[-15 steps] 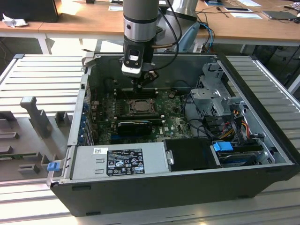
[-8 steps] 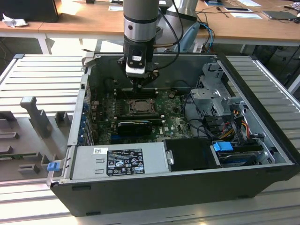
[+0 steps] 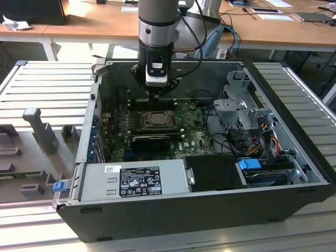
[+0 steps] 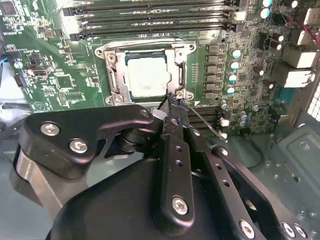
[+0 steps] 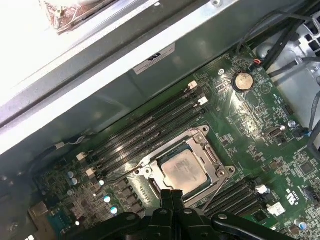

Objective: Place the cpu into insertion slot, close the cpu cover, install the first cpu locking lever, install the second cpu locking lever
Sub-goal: 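Install the first cpu locking lever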

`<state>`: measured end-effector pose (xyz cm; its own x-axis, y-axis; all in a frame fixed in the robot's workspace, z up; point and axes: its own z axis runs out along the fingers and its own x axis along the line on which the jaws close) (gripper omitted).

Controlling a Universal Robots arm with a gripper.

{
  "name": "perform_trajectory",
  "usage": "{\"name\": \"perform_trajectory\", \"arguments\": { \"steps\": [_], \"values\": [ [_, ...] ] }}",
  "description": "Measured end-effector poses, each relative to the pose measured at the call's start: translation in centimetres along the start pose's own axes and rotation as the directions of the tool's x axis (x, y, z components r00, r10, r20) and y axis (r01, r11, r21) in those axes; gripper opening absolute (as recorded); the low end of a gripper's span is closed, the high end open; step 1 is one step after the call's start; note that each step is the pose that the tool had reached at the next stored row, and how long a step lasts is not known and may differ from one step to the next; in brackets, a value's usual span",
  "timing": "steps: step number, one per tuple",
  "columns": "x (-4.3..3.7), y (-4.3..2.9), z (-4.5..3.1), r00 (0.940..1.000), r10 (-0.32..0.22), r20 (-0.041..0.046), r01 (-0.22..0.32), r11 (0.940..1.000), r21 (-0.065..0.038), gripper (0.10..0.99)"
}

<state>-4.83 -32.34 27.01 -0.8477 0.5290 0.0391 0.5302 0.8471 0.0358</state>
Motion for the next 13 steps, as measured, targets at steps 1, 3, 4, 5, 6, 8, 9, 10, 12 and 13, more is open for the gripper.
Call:
{"name": "perform_trajectory", "arguments": {
  "steps": [1,3,4,5,6,8,9,10,12,13],
  "values": [
    [0.0,0.0,0.0,0.9999,-0.014,-0.0005,0.014,0.9999,0.001,0.106],
    [0.0,0.0,0.0,0.9993,-0.037,-0.0014,0.037,0.9993,0.002,0.106],
    [0.0,0.0,0.0,0.9991,-0.043,-0.0016,0.043,0.9991,0.002,0.106],
    [0.0,0.0,0.0,0.9988,-0.048,-0.0018,0.048,0.9988,0.002,0.106],
    [0.0,0.0,0.0,0.9983,-0.059,-0.0021,0.059,0.9983,0.002,0.106],
    [0.0,0.0,0.0,0.9972,-0.074,-0.0028,0.074,0.9972,0.003,0.106],
    [0.0,0.0,0.0,0.9969,-0.079,-0.0029,0.079,0.9969,0.003,0.106],
    [0.0,0.0,0.0,0.9963,-0.086,-0.0032,0.086,0.9963,0.003,0.106],
    [0.0,0.0,0.0,0.9956,-0.094,-0.0035,0.094,0.9956,0.004,0.106],
    [0.0,0.0,0.0,0.9949,-0.101,-0.0038,0.101,0.9949,0.004,0.106]
  ]
}}
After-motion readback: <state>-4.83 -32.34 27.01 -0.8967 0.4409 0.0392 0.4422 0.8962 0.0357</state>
